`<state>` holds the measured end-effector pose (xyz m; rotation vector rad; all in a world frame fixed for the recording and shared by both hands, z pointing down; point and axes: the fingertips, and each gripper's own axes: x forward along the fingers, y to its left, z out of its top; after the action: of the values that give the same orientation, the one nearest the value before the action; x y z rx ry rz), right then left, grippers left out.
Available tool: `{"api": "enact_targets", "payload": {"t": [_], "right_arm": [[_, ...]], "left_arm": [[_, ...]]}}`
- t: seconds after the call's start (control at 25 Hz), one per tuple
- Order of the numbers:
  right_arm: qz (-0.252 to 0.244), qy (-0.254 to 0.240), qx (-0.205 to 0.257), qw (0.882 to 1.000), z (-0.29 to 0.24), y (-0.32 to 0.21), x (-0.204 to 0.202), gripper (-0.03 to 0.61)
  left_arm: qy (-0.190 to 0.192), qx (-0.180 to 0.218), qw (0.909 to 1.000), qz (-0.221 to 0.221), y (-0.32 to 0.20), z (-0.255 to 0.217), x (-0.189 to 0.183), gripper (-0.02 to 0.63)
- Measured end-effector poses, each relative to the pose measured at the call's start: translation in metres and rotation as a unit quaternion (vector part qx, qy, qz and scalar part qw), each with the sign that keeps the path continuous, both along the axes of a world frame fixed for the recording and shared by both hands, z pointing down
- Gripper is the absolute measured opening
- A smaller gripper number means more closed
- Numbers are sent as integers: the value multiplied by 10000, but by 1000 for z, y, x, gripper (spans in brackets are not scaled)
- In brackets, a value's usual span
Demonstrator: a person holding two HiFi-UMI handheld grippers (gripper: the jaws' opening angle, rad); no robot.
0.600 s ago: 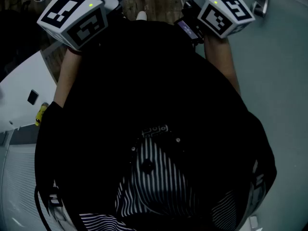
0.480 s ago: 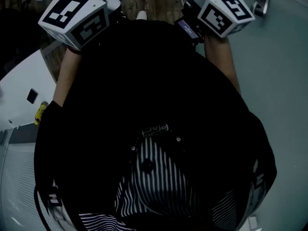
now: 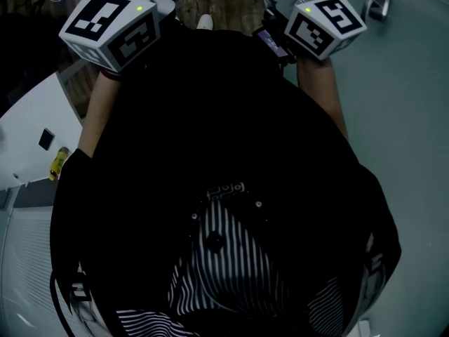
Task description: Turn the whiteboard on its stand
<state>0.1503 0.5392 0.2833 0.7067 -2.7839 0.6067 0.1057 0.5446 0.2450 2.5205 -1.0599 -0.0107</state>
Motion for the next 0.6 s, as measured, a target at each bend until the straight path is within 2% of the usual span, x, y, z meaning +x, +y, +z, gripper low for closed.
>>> {"api": "enact_targets", "payload": {"t": [0.24, 0.32, 0.44, 0.48, 0.6], "right_arm": [[45, -409, 89, 9991, -17, -2, 16, 0], [2, -363, 291, 9989, -22, 3, 24, 0], [-125, 82, 608, 9980, -8, 10, 38, 0], [-116, 119, 580, 9982, -4, 9, 44, 0], [57, -188, 320, 9993, -6, 0, 63, 0]], "left_arm": [[-29, 90, 9986, -518, -15, 3, 2, 3], [-192, 130, 9988, -431, -15, 5, 16, 3], [-408, 141, 9986, -296, -11, 9, 39, 2], [-412, 150, 9987, -258, -10, 10, 45, 2], [-252, 105, 9996, -101, -7, 9, 56, 3]]}}
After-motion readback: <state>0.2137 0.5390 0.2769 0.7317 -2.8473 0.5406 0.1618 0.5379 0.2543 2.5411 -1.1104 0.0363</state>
